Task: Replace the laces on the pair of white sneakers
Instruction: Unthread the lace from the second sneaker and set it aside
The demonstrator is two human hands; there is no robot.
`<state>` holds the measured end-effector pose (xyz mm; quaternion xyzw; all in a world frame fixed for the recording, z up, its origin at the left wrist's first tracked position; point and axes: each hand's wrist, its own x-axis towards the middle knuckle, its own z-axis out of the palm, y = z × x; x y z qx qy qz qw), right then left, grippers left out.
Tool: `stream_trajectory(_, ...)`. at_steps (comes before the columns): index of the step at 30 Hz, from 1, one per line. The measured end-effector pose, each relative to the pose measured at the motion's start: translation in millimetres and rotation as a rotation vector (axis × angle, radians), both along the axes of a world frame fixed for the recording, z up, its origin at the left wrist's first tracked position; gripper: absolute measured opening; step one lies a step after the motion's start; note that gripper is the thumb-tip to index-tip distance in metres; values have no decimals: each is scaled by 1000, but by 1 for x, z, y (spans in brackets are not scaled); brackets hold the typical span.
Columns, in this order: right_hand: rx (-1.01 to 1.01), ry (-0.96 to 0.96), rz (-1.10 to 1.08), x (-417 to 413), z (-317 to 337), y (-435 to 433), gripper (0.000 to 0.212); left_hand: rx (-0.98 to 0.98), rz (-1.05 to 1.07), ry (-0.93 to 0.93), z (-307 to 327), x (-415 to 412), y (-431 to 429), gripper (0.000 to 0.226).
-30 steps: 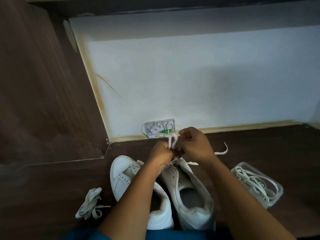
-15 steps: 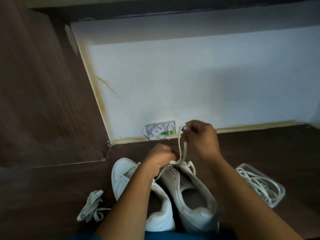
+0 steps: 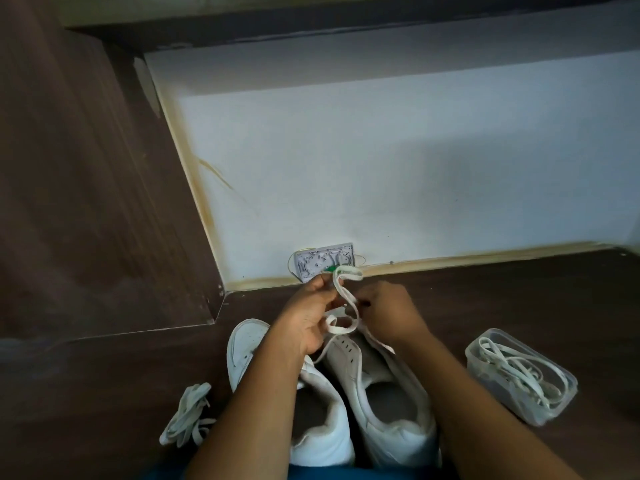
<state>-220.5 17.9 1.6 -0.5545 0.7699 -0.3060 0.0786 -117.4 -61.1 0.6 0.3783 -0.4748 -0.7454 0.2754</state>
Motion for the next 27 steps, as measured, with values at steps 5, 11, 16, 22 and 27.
stream_trajectory(5, -685, -357, -31, 10, 53, 12, 35, -227, -148, -223, -4, -4, 6, 31)
stream_trajectory(11, -901, -702, 43, 14, 63, 18, 30, -299, -94, -180, 9, -9, 20, 34)
stream_trajectory(16, -42, -218, -56, -7, 31, 20, 24, -286, -27, 181, 52, 2, 16, 30)
stream_trajectory(22, -110, -524, -154, 4, 4, -5, 22, -537, 9, -252, 40, 4, 12, 26)
stream_trajectory(27, -166, -398, -217, -19, 11, 5, 23, -886, 89, -470, 31, 13, -5, 41)
